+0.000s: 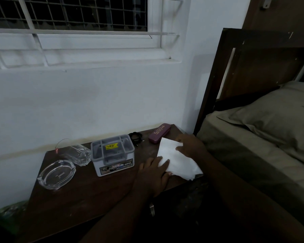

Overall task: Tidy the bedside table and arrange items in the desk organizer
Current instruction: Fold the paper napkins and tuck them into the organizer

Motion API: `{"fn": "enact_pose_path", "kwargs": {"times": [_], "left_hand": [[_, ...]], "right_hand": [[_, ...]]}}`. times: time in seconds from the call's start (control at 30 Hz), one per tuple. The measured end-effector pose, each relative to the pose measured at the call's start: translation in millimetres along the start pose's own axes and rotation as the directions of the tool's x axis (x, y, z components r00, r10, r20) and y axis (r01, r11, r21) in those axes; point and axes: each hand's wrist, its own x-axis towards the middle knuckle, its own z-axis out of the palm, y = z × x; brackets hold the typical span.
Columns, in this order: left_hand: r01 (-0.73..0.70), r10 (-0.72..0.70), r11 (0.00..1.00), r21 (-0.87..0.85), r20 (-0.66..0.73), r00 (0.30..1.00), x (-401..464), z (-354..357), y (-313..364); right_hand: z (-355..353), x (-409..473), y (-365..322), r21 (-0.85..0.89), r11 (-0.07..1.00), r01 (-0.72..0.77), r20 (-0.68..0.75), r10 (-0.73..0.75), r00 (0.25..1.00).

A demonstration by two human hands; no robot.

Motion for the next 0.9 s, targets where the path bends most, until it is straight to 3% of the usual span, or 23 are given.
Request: {"fn": "enact_pose_path", "kwargs": {"times": [0.13,0.27,0.4,0.53,0.63,0.7,0.8,0.9], "left_hand": [[-0.010,0.010,1.000,0.016,-0.022,1.000,-1,0,0],[-0.036,0.036,0.999,0.001,-0.032,0.999,-2,0,0],[-0.003,-0.012,0.989,-0.149,-0.098,0.995,-3,-2,1],[-0.027,-0.012,0.972,-0.233,-0.166,0.986,-7,-7,3],[-0.047,0.004,0.972,-0.232,-0.181,0.983,-7,-10,3],[-0.048,0.005,0.974,-0.219,-0.190,0.982,-7,-11,4],[-0.044,0.010,0.982,-0.183,-0.183,0.983,-8,-12,4],[-0.047,0.014,0.985,-0.165,-0.194,0.981,-9,-12,5]], "right_hand": [[-2,-7,-4,-0.028,0.998,0.060,-0.123,-0.063,0.990],[4,-34,-18,-0.090,0.990,0.113,-0.143,-0.125,0.982],[21,-60,-23,-0.168,0.974,0.155,-0.094,-0.172,0.981],[38,-71,-13,-0.066,0.976,0.205,-0.050,-0.209,0.977],[38,-69,-16,0.125,0.988,0.089,-0.123,-0.074,0.990],[31,-55,-18,0.174,0.984,0.024,-0.024,-0.020,1.000],[15,-37,-20,0.102,0.992,-0.070,0.182,0.051,0.982],[7,-23,-21,-0.021,1.000,-0.006,0.212,0.011,0.977]]}}
